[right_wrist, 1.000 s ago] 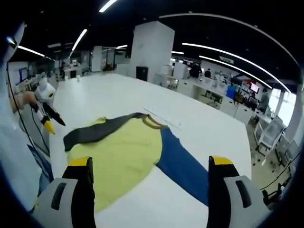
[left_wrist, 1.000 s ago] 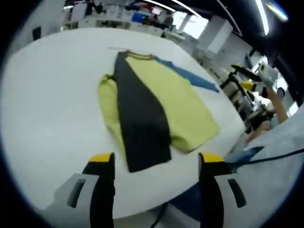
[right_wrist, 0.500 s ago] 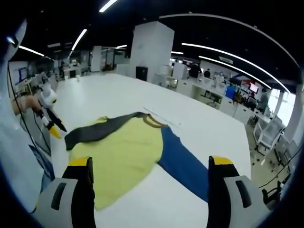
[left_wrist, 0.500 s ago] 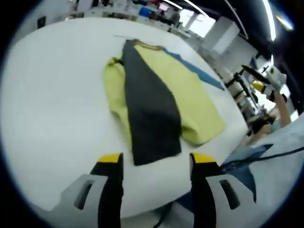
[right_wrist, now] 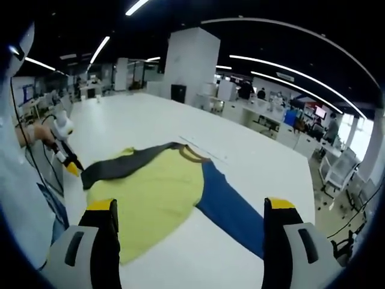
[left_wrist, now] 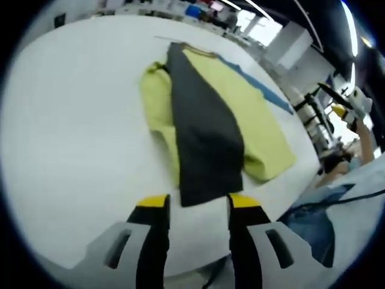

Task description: Fold the garment on the visible template until the final outline fits inside the template.

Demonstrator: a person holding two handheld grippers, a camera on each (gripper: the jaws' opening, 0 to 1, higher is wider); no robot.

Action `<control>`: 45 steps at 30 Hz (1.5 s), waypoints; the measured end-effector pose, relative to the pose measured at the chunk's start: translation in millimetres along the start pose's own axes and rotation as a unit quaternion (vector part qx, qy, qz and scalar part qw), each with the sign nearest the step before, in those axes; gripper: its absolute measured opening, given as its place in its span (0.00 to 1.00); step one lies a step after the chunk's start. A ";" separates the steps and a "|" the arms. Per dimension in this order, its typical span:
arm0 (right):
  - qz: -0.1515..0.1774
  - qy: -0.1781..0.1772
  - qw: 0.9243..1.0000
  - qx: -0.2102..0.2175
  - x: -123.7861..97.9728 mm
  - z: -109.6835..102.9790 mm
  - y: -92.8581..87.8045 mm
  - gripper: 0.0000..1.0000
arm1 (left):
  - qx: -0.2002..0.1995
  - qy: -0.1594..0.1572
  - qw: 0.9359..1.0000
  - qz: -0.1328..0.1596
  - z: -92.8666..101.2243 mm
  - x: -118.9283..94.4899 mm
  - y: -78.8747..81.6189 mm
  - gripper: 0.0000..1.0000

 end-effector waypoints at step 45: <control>-0.010 0.002 1.000 0.001 5.9 -1.3 -2.5 1.00 | -0.006 0.041 0.999 -0.027 -20.7 -14.8 19.8 0.00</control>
Point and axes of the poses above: the point that each gripper's makers call its tool centre point, and the gripper's own axes: x roughly forward along the fingers, z roughly to its right, y roughly out of its top, the point moved 3 cm from there along -x, roughly backward along the fingers, and after that the axes turned 1 degree about z, right-handed, at the moved point
